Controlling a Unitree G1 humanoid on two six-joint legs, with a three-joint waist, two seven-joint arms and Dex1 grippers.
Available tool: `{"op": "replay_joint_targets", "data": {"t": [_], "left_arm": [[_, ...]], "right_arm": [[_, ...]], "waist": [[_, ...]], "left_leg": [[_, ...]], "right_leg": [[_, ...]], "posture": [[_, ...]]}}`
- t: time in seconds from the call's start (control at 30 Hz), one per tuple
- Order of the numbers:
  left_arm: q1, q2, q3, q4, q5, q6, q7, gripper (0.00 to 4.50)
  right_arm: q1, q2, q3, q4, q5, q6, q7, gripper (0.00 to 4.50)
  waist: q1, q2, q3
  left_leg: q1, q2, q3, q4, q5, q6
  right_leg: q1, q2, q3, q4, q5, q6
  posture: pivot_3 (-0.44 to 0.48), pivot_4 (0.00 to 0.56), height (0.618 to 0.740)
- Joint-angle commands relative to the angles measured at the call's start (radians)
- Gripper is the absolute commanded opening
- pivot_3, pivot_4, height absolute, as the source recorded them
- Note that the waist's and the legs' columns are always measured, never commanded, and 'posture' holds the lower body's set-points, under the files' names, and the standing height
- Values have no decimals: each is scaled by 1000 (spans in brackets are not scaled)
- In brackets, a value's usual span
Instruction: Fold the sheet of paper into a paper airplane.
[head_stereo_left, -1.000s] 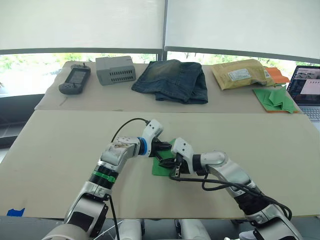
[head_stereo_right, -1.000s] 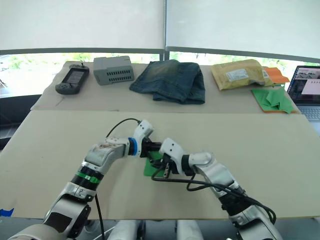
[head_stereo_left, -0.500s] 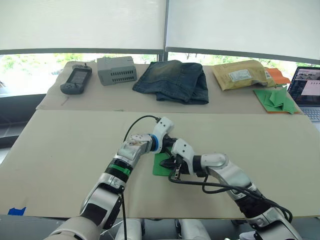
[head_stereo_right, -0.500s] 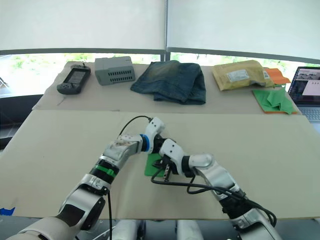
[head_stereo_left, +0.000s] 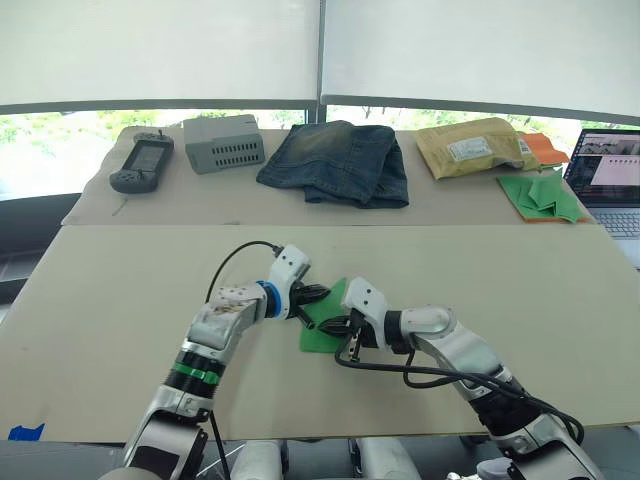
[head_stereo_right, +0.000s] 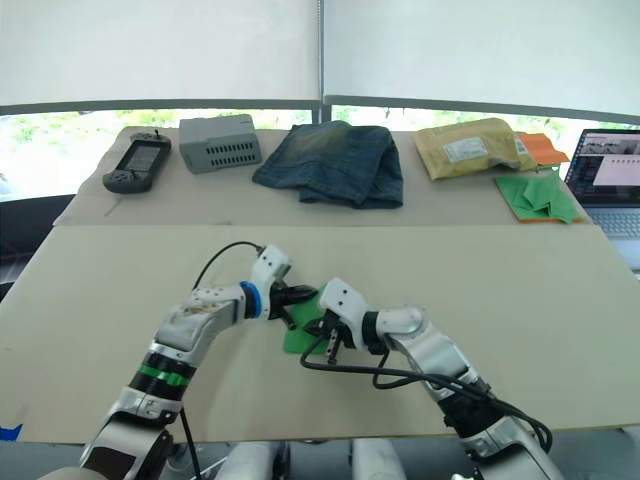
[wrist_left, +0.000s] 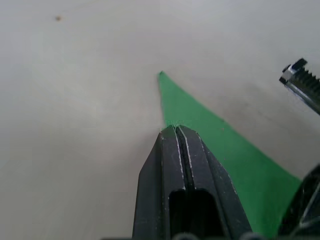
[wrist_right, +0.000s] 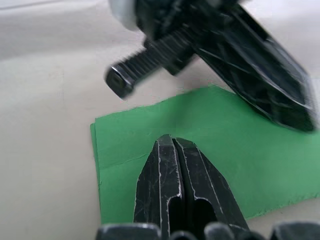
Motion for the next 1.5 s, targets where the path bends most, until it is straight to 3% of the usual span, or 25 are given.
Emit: {"op": "replay_joint_targets", "data": {"t": [0.03, 0.3, 0.6, 0.93, 1.27, 1.43, 1.5], "left_arm": [[70, 35, -27, -79, -12, 88, -1, 0], [139, 82, -12, -207, -41, 165, 34, 0], [177, 171, 7, -318, -104, 155, -27, 0], [161, 287, 143, -312, -228, 86, -165, 0], [141, 289, 119, -281, -244, 38, -216, 0], [108, 290, 116, -243, -251, 38, -227, 0], [78, 270, 140, -218, -300, 104, -214, 603]], "right_arm": [[20, -18, 33, 50, -45, 51, -1, 24], [3, -28, 34, 65, -47, 44, 20, 24], [-2, -65, -3, 12, -23, 47, 47, 24], [-35, -146, -149, -247, 129, 163, 110, 24], [-20, -198, -185, -324, 144, 220, 80, 24], [28, -194, -263, -403, 203, 314, 20, 24], [46, -203, -273, -419, 208, 326, 8, 0]], "waist": [[0, 0, 0], [0, 0, 0], [5, 1, 0], [7, 1, 9], [17, 1, 12], [24, 1, 12], [25, 1, 12]], "left_leg": [[0, 0, 0, 0, 0, 0], [1, 1, 0, -1, 0, 0], [0, 0, 0, -1, 0, 0], [-7, 1, 0, -1, 0, 0], [-9, 0, 1, -2, -1, 0], [-9, 0, 1, -2, -1, 0], [-9, 0, 1, -2, -1, 0]], "right_leg": [[0, 0, 0, 0, 0, 0], [0, 0, 0, 0, -1, -1], [-1, -1, 0, -1, -1, -1], [-8, -1, 0, -1, -1, -2], [-8, -2, -1, -5, 0, 0], [-8, -1, -1, -5, 0, -1], [-8, -1, -1, -5, 0, -1]], "posture": [[0, 150, 728], [0, 150, 728], [0, 150, 728], [0, 150, 728], [0, 150, 728], [0, 150, 728], [0, 150, 728]]}}
